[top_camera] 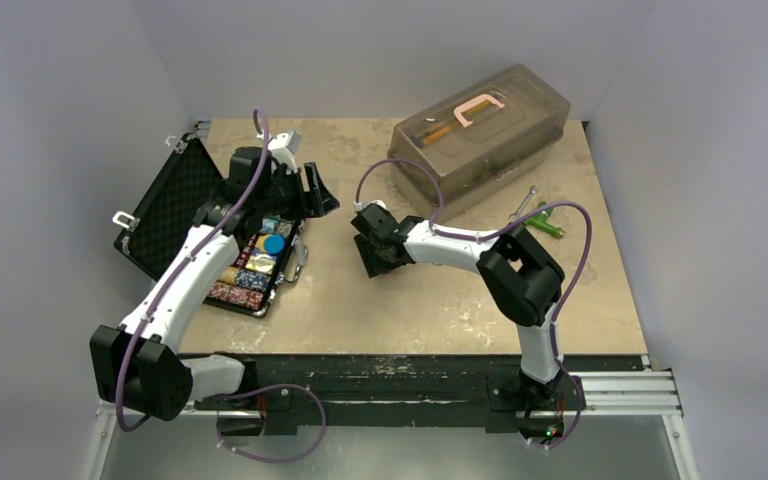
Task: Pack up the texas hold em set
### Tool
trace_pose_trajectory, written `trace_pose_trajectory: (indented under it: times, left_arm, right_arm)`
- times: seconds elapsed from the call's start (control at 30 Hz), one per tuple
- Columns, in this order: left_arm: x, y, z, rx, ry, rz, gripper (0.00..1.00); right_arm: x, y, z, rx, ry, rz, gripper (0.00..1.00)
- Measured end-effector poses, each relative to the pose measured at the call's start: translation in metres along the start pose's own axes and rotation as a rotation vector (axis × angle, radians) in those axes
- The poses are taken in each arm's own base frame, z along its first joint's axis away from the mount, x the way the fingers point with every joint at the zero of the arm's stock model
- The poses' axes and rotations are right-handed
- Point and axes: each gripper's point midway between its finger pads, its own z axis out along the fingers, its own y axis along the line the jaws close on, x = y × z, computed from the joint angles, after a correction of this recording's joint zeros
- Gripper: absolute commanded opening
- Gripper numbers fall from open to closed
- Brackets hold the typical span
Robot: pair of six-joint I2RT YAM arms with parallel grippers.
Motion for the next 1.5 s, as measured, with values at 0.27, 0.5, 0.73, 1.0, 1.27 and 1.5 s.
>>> trace_pose_trajectory:
  times: [0.27, 0.5, 0.73, 1.0, 1.27, 1.5]
  left_arm:
    - [0.001, 0.000, 0.001, 0.005, 0.006, -0.001, 0.64]
    - [0.001, -0.002, 0.002, 0.014, 0.007, -0.001, 0.64]
    - [0.002, -0.002, 0.002, 0.017, 0.010, -0.001, 0.64]
    - [0.003, -0.003, 0.003, 0.022, 0.017, -0.003, 0.64]
    - [0.006, -0.003, 0.007, 0.033, 0.036, -0.009, 0.64]
    - [0.009, -0.003, 0.010, 0.040, 0.052, -0.022, 0.64]
  right_arm:
    - [-0.002, -0.002, 0.001, 0.014, -0.007, 0.001, 0.45]
    - [-0.004, -0.002, 0.002, 0.018, -0.010, 0.002, 0.40]
    - [-0.006, -0.001, 0.003, 0.020, -0.014, 0.005, 0.37]
    - [-0.006, -0.001, 0.002, 0.018, -0.019, 0.022, 0.37]
    - [-0.015, -0.003, -0.015, 0.003, -0.060, 0.056, 0.36]
    - [-0.019, -0.007, -0.019, -0.008, -0.079, 0.073, 0.57]
